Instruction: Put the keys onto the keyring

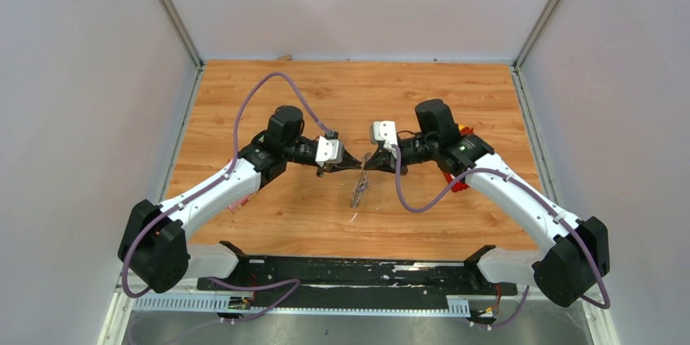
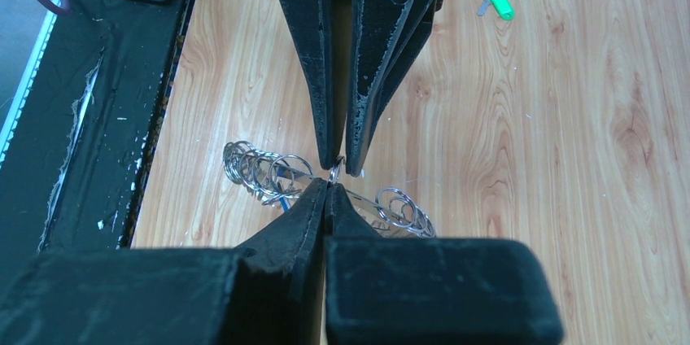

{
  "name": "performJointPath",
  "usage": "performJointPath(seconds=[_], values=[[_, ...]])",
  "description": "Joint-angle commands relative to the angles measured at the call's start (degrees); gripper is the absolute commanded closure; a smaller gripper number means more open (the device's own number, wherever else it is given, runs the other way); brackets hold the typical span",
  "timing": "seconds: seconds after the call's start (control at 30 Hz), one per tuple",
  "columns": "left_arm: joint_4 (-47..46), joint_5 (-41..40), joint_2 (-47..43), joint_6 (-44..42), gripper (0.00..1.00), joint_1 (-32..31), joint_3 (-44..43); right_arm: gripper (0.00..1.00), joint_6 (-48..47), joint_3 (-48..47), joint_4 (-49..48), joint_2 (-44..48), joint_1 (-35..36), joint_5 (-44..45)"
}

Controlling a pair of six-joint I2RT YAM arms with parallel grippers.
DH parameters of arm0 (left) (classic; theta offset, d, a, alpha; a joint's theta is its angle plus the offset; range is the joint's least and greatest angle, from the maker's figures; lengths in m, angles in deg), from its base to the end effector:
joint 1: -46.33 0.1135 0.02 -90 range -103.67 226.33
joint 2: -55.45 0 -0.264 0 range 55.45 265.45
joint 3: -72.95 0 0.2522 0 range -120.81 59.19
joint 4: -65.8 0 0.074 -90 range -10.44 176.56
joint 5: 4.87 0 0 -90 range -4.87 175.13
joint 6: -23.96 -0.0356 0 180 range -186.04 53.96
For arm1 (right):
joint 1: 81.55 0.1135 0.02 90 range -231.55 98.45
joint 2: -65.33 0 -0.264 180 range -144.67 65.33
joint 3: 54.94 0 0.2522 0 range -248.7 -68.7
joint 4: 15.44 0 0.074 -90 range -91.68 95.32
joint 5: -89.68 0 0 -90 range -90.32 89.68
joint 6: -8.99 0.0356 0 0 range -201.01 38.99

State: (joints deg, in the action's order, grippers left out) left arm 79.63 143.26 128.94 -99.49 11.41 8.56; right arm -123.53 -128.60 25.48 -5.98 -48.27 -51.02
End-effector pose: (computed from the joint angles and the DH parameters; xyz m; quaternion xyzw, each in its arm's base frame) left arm 0.2118 -0.1848 0.2906 0.6314 0.4519 -0.4111 0.4776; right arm 0.2046 0.1673 0.3137 -0.6467 0.5284 0.3529 0.4219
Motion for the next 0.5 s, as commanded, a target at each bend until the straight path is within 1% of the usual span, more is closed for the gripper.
performJointPath(seconds=[0.0,0.2,0.47], values=[[-2.1,0.1,0.0,0.8,0.80,-0.5,0.0,1.00,0.2,-0.4,-3.1,0.6,-0.2,-2.7],[-2.1,-0.2,0.5,0.3,0.76,-0.4,0.4,1.00,0.0,-0.2,-3.0,1.1,-0.2,-2.7],[-2.2,-0.4,0.9,0.0,0.75,-0.5,0.6,1.00,0.0,-0.3,-2.9,1.6,-0.2,-2.9]])
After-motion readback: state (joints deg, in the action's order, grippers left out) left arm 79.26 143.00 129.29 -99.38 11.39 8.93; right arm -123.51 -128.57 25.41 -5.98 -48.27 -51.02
